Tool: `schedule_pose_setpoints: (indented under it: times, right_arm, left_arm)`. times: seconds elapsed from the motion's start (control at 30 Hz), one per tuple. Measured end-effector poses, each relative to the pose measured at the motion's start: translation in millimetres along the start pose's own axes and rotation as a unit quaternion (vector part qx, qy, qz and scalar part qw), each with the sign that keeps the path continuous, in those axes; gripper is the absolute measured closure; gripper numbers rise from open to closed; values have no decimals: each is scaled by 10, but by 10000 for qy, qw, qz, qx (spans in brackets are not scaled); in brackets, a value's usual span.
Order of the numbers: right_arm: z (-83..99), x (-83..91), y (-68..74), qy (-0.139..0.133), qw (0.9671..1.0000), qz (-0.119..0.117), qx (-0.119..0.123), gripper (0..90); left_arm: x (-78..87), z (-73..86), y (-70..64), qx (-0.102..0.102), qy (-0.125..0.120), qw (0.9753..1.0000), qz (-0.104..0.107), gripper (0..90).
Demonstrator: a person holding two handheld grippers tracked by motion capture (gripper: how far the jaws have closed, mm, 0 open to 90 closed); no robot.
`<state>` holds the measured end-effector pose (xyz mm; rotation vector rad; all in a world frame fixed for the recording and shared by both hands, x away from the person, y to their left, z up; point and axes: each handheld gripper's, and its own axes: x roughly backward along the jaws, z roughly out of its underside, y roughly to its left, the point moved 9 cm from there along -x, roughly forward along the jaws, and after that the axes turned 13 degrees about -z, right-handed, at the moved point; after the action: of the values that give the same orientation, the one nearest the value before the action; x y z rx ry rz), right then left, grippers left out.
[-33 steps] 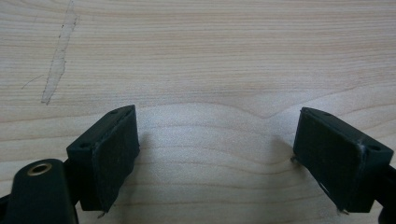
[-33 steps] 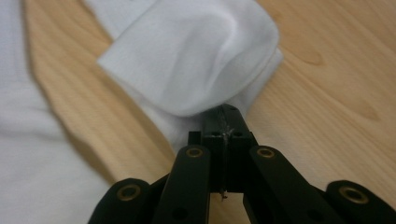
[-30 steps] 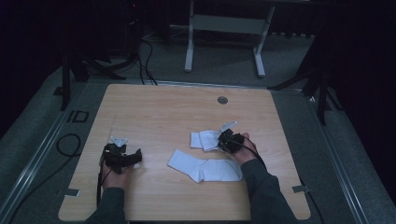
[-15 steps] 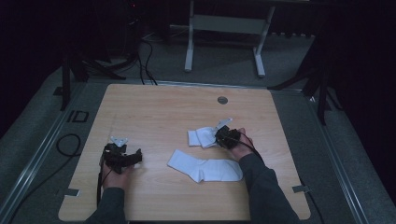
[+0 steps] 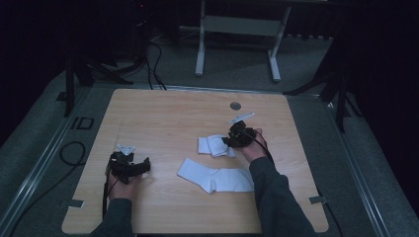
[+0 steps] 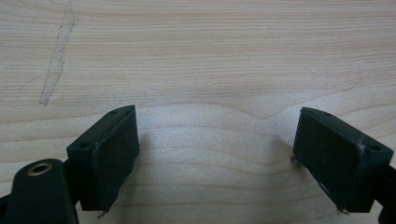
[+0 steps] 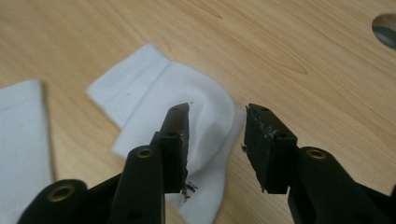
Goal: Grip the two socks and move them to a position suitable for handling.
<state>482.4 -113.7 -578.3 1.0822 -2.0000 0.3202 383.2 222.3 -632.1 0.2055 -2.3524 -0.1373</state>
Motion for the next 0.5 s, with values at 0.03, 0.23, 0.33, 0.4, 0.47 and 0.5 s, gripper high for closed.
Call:
schedule_pose_setpoints:
  times: [0.03, 0.23, 0.33, 0.4, 0.47, 0.5]
  right_arm:
    - [28, -74, -44, 157, 9998, 112, -96, 594]
    - [87, -152, -18, 377, 9992, -10, -97, 873]
    - [22, -30, 73, 275, 9996, 1, 25, 883]
    - [-25, 81, 127, 177, 9998, 42, 53, 884]
    - [-62, 196, 173, 103, 9999, 76, 103, 884]
    - [-76, 255, 191, 62, 9999, 104, 118, 884]
  left_arm:
    - [0, 0, 0, 2, -1, 10000, 0, 142]
    - [1, 1, -4, -20, 0, 10000, 13, 142]
    - [2, 2, -5, -25, 2, 10000, 14, 142]
    - [3, 2, -8, -23, -1, 10000, 14, 142]
    - [2, 0, -10, -15, -9, 10000, 14, 142]
    - [2, 0, -10, -12, -9, 10000, 15, 142]
